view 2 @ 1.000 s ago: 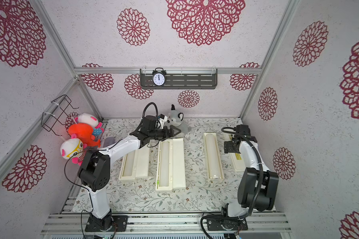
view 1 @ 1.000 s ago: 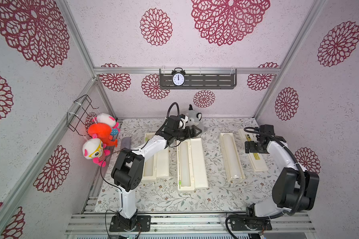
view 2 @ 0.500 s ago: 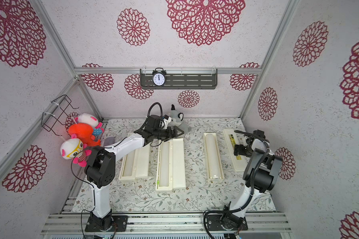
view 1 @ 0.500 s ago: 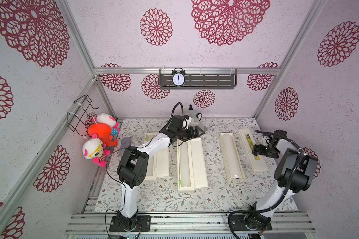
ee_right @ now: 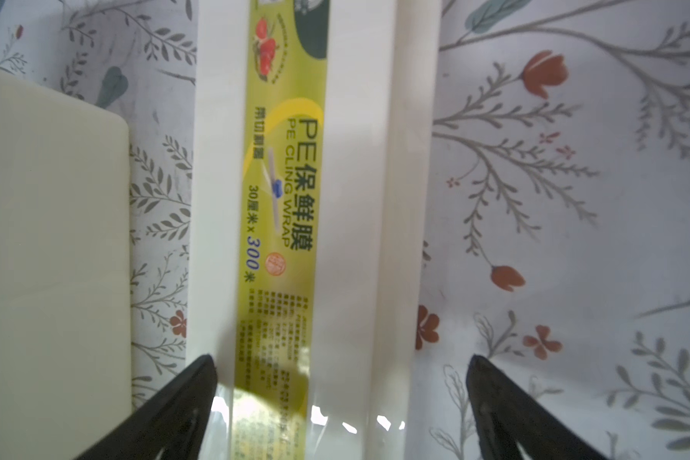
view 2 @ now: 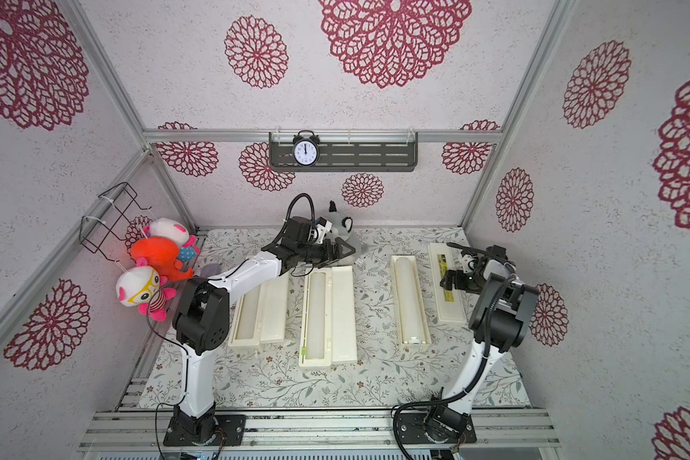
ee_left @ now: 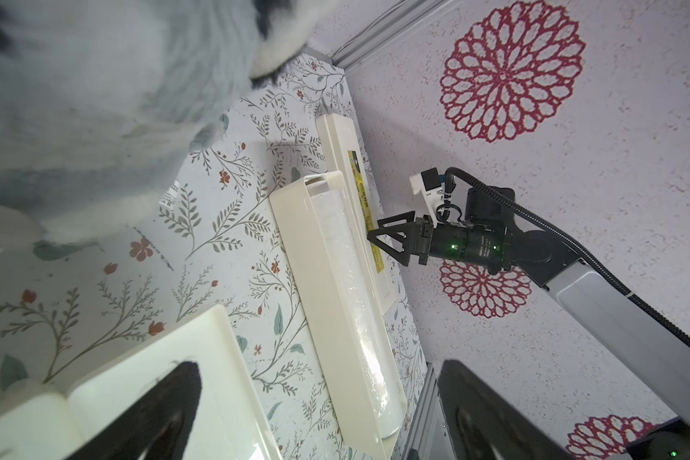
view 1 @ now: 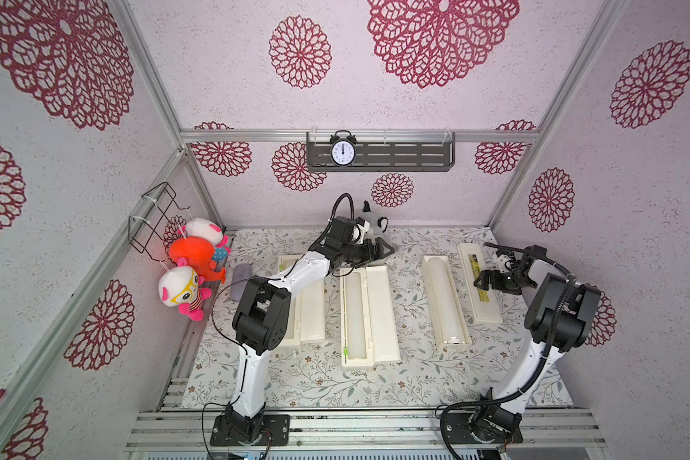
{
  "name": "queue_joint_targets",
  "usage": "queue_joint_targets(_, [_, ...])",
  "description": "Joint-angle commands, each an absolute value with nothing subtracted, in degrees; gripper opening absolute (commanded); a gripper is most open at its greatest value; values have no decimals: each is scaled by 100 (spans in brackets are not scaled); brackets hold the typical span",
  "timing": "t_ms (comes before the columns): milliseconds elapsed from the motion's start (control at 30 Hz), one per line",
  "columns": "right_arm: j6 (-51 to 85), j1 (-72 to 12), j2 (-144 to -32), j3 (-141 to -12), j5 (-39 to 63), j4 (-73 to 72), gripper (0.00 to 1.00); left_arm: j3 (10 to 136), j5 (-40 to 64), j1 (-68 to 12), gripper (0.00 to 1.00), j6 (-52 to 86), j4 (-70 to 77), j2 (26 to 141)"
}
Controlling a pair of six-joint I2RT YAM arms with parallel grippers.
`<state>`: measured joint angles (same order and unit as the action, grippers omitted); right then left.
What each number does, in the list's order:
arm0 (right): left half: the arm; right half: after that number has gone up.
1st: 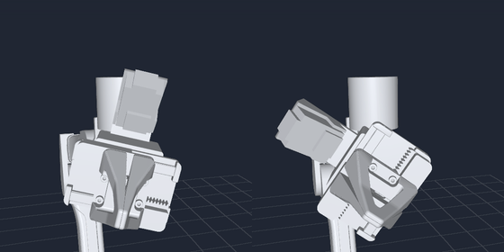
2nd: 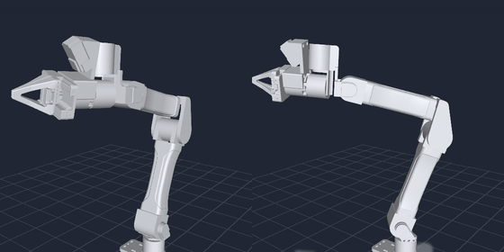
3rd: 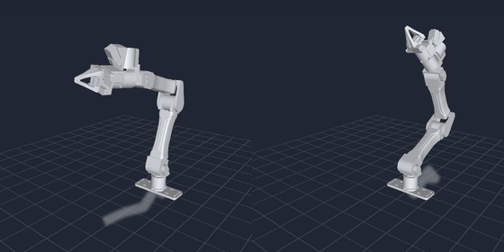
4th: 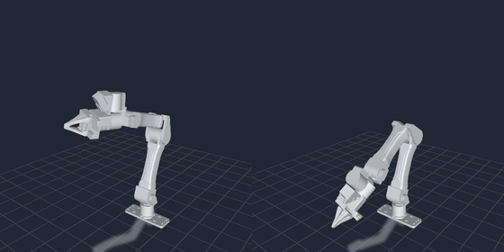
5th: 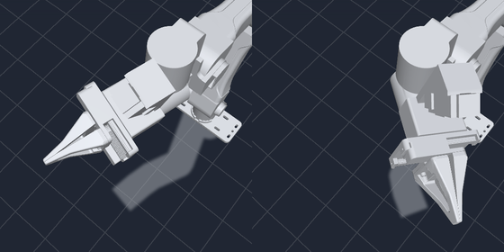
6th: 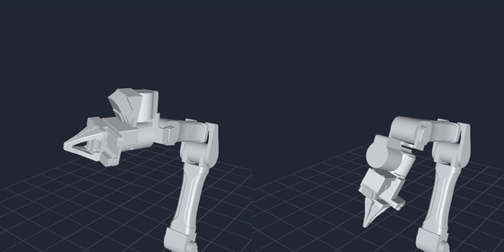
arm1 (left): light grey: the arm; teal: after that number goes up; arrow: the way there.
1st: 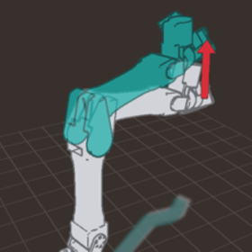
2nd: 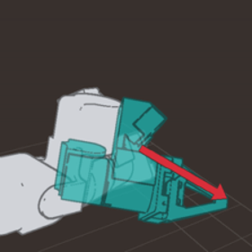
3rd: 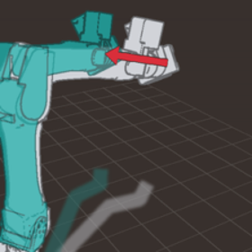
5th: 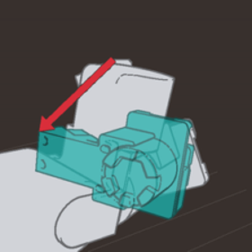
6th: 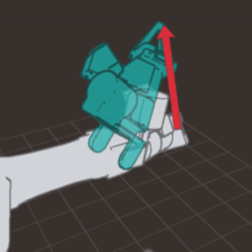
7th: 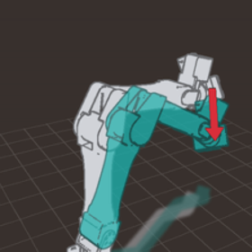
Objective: Put plastic wrap rolls into dispensers
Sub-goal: Pick up the lid from the center of the board.
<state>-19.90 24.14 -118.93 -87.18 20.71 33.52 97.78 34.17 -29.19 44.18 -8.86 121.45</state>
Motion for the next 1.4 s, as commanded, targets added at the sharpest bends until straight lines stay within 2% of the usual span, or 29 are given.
queue_joint_targets(0, [-1859, 2322, -11918, -8731, 1379, 3483, 99, 9909, 3474, -2892, 98, 4395, -947, 12230])
queue_joint_targets(200, [-1496, 1924, -11300, -8675, 541, 3234, 99, 9855, 3472, -2898, 98, 4465, -862, 12252])
queue_joint_targets(333, [-1284, 1819, -11355, -8830, 277, 3123, 99, 9809, 3488, -2883, 98, 4475, -798, 12243])
queue_joint_targets(767, [-1279, 1676, -12264, -9655, 341, 3655, 99, 9738, 3489, -2814, 98, 4542, -712, 12262])
queue_joint_targets(1100, [-1163, 1584, -12009, -9607, 829, 3544, 99, 9734, 3538, -2806, 98, 4574, -668, 12313])
queue_joint_targets(1367, [-1178, 1378, -11950, -9757, 692, 3631, 99, 9687, 3552, -2799, 98, 4614, -589, 12307])
